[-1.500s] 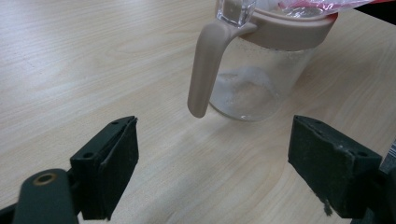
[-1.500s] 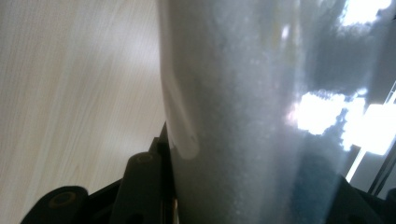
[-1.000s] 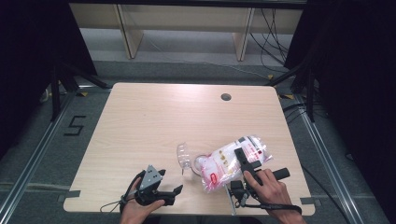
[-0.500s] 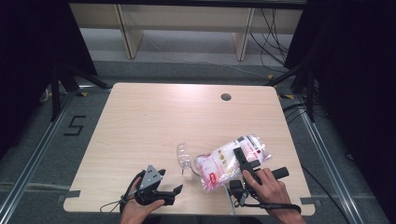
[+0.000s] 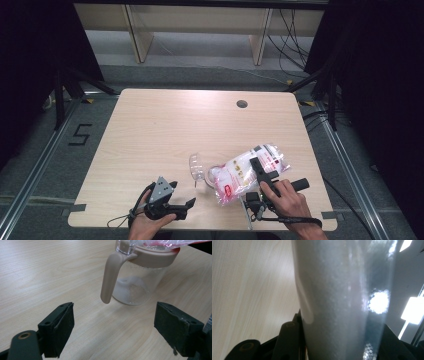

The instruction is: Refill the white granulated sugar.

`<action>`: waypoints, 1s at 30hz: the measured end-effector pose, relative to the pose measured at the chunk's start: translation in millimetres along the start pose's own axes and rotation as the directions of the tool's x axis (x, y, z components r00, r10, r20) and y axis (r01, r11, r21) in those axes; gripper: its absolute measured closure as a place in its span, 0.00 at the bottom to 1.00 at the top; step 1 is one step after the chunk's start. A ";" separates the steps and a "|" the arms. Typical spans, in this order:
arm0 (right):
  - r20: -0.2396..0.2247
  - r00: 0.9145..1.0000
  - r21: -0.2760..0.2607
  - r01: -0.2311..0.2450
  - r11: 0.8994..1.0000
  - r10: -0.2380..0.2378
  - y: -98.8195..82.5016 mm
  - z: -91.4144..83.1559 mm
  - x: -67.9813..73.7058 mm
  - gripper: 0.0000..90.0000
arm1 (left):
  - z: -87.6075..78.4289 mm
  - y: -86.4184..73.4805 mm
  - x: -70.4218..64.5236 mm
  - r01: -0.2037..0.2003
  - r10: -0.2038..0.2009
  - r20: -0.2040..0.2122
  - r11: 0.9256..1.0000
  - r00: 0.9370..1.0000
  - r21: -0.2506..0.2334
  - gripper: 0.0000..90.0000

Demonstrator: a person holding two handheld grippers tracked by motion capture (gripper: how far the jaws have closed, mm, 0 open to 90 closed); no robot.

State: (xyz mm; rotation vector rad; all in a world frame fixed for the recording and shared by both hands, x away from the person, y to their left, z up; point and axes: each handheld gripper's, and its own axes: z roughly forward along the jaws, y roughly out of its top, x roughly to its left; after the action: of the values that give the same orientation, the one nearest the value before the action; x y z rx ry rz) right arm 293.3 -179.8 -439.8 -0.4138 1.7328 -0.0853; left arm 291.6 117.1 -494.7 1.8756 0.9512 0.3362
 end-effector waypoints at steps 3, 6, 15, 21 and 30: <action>-0.006 1.000 0.007 -0.005 1.000 0.005 0.2 -0.7 -0.2 0.69 | -0.4 0.2 0.5 -0.008 0.008 -0.003 1.000 1.000 -0.001 0.18; -0.006 1.000 0.010 -0.008 1.000 0.008 0.3 -1.1 -0.1 0.69 | -0.1 0.0 0.0 0.000 0.000 -0.001 1.000 1.000 -0.001 0.18; 0.007 1.000 -0.002 0.022 1.000 -0.022 0.9 -1.3 -3.7 0.69 | -0.5 0.3 0.8 -0.011 0.011 -0.005 1.000 1.000 0.000 0.18; 0.004 1.000 0.005 0.008 1.000 -0.008 0.9 -2.1 -3.9 0.69 | -0.3 0.1 0.4 -0.004 0.004 -0.003 1.000 1.000 -0.001 0.18; 0.010 1.000 -0.006 0.020 1.000 -0.020 0.8 -1.9 -6.1 0.70 | -0.6 0.4 1.2 -0.012 0.012 -0.007 1.000 1.000 -0.003 0.18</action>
State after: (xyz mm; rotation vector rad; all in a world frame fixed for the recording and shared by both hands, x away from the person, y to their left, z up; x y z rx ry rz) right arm 292.2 -177.5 -433.9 -0.4351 1.7200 -0.0927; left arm 292.1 118.3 -494.2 1.8794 0.9440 0.3518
